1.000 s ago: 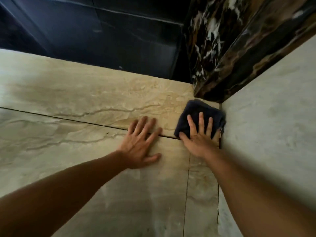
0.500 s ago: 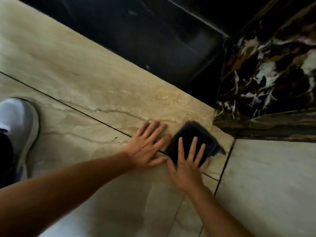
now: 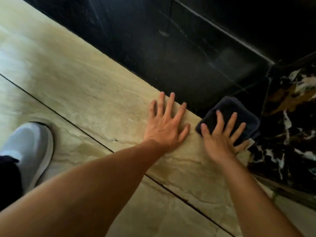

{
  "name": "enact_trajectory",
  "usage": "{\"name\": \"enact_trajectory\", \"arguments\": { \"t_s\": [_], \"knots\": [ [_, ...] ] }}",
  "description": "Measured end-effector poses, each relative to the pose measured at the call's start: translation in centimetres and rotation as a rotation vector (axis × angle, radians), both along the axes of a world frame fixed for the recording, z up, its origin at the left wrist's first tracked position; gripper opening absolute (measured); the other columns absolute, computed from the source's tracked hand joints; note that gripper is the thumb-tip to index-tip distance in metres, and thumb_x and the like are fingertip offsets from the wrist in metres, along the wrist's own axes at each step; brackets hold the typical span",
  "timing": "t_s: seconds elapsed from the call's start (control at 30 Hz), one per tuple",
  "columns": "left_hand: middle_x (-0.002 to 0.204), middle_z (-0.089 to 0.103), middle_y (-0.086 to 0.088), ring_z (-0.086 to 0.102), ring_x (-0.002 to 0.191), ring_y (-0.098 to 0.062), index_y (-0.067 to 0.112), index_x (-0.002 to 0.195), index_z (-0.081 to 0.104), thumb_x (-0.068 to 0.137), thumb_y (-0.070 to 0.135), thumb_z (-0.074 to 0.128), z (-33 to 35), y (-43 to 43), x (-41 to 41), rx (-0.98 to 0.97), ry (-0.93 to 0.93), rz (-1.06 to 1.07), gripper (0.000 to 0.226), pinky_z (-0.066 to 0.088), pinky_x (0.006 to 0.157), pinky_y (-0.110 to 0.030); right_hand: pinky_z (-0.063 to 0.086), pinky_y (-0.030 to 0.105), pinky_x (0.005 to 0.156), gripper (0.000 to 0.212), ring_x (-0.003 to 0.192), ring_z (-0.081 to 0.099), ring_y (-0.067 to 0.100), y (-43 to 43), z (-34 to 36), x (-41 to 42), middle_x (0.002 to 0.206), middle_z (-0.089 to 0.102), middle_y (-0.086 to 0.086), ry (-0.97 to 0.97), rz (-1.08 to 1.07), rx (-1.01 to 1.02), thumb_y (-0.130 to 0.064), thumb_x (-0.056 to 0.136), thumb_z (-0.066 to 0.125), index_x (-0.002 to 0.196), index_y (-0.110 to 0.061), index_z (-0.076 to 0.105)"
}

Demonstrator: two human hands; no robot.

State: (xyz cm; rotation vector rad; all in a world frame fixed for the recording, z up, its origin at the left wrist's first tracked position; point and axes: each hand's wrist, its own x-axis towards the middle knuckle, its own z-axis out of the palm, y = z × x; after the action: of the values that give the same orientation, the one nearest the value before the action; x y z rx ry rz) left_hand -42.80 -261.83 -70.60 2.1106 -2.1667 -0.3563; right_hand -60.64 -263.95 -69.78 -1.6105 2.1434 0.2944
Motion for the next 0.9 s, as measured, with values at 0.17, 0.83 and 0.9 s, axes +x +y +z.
{"name": "enact_trajectory", "arguments": {
  "t_s": [0.17, 0.83, 0.9],
  "knots": [
    [0.165, 0.01, -0.014, -0.003, 0.151, -0.04, 0.031, 0.153, 0.019, 0.092, 0.069, 0.023, 0.6, -0.1, 0.3, 0.063, 0.025, -0.023, 0.071, -0.004, 0.118, -0.054, -0.014, 0.072, 0.111, 0.071, 0.147, -0.033, 0.033, -10.2, 0.8, 0.0, 0.158, -0.04, -0.007, -0.012, 0.057, 0.135, -0.081, 0.081, 0.009, 0.14, -0.059, -0.026],
    [0.165, 0.007, -0.014, -0.003, 0.151, -0.039, 0.031, 0.152, 0.02, 0.088, 0.072, 0.018, 1.6, -0.2, -0.2, 0.136, -0.109, 0.005, 0.076, 0.003, 0.118, -0.054, -0.04, 0.066, 0.088, 0.068, 0.139, -0.044, 0.036, -5.1, 1.8, -1.5, 0.145, -0.051, -0.009, -0.066, 0.301, 0.182, -0.076, 0.086, 0.014, 0.141, -0.059, -0.023],
    [0.166, 0.003, -0.013, -0.007, 0.151, -0.038, 0.032, 0.153, 0.017, 0.088, 0.072, 0.019, 1.7, 0.1, -0.3, 0.144, -0.099, 0.01, 0.076, -0.001, 0.119, -0.053, -0.032, 0.07, 0.097, 0.067, 0.141, -0.041, 0.036, -6.2, 1.4, -1.3, 0.155, -0.043, -0.007, -0.066, 0.268, 0.157, -0.075, 0.087, 0.013, 0.142, -0.059, -0.021]
  ]
}}
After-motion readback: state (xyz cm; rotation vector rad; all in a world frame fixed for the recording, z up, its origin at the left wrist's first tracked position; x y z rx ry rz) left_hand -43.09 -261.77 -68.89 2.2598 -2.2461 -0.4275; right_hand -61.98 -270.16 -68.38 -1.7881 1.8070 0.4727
